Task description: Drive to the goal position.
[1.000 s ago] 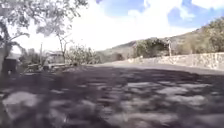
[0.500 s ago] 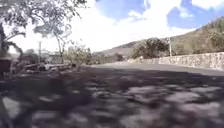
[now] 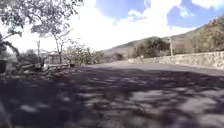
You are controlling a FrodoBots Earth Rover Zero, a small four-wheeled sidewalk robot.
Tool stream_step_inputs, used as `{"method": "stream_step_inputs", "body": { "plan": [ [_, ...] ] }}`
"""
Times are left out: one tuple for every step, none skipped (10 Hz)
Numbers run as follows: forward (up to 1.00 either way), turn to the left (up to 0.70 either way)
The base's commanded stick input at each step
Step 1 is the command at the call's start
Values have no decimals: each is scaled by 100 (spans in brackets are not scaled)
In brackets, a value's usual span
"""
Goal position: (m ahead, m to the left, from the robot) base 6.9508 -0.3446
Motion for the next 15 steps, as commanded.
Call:
{"method": "stream_step_inputs", "body": {
  "plan": [
    [70,0],
    [70,0],
    [70,0],
    [70,0],
    [70,0],
    [70,0],
    [70,0],
    [70,0],
    [70,0],
    [70,0],
    [70,0],
    [70,0],
    [70,0],
    [70,0],
    [70,0]
  ]
}}
